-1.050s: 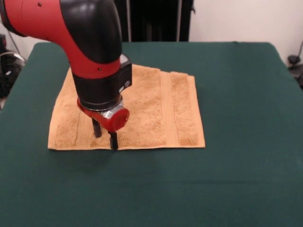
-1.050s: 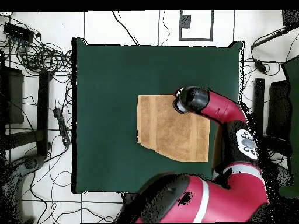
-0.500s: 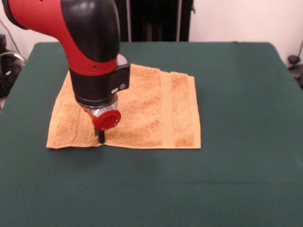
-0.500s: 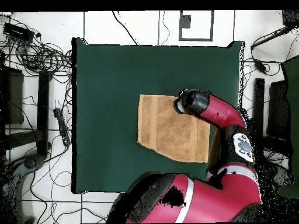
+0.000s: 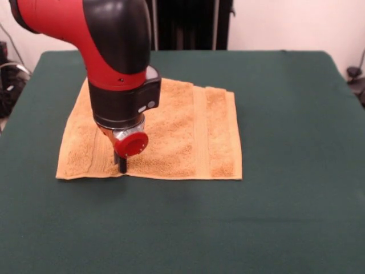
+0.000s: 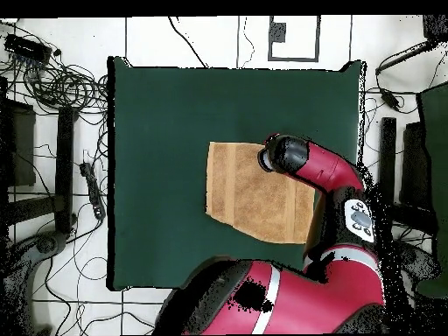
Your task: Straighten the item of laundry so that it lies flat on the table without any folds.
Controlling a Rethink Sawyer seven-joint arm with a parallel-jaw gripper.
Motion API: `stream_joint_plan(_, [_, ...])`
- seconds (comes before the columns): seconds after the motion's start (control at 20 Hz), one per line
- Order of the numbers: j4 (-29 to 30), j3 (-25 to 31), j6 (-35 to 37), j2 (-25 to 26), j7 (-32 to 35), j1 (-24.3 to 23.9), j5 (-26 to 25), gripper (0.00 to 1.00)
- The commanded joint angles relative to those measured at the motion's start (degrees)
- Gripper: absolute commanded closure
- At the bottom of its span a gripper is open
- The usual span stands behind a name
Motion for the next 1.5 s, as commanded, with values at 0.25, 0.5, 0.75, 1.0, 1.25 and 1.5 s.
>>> stream_joint_plan(0.25, [-2.5, 7.7, 0.0, 6.5, -3.4, -2.3, -2.8, 1.0])
stream_joint_plan(0.5, [-11.7, 12.0, 8.5, 6.6, -16.4, -4.3, -7.9, 1.0])
stream_joint_plan(0.75, [-17.2, 14.3, 13.7, 7.0, -18.7, -5.3, -11.4, 1.0])
stream_joint_plan(1.0, [-18.6, 16.8, 14.9, 7.1, -19.9, -6.2, -14.5, 1.0])
stream_joint_plan(1.25, [-19.1, 18.1, 16.8, 6.4, -20.1, -6.9, -17.3, 1.0])
stream_joint_plan(1.5, [-19.7, 19.0, 20.3, 4.7, -20.3, -7.2, -19.4, 1.0])
